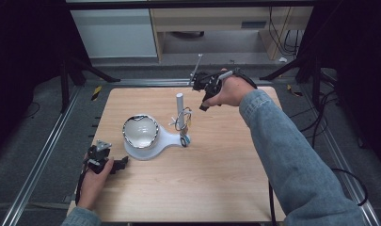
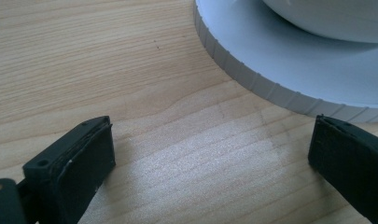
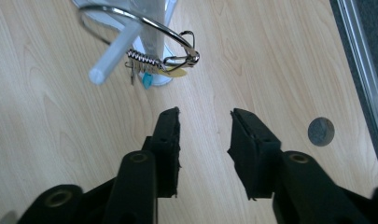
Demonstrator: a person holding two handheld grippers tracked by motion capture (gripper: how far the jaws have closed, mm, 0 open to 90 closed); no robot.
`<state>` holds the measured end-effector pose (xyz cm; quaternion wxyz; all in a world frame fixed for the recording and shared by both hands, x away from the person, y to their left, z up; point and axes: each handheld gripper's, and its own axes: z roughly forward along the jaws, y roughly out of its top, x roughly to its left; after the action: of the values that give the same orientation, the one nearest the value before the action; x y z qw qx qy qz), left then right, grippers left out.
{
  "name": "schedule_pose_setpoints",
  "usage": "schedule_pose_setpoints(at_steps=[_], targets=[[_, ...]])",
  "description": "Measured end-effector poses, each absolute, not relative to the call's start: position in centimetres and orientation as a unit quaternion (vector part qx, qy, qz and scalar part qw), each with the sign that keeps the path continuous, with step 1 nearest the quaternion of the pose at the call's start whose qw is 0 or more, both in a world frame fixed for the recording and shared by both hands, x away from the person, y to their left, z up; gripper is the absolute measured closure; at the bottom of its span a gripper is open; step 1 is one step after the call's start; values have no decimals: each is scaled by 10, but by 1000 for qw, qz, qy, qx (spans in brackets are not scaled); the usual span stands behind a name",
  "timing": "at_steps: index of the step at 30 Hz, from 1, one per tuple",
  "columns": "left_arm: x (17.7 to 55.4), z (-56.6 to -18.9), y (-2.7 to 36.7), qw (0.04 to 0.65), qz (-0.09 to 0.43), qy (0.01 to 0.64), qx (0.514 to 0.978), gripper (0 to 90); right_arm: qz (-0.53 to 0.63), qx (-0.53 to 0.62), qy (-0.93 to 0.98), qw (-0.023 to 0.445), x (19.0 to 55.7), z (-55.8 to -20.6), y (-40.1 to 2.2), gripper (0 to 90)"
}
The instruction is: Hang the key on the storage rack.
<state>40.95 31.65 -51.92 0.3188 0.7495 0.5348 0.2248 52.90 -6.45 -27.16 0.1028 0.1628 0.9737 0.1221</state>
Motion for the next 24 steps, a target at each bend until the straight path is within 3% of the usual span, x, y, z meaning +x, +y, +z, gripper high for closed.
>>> schedule_pose_setpoints(at_steps=[13, 24], targets=[[410, -519, 317, 318, 225, 534, 750, 0, 99, 201, 970, 92, 533, -287, -78, 292], [409, -519, 317, 318, 225, 534, 750, 0, 93, 209, 969, 93, 530, -303, -94, 191]])
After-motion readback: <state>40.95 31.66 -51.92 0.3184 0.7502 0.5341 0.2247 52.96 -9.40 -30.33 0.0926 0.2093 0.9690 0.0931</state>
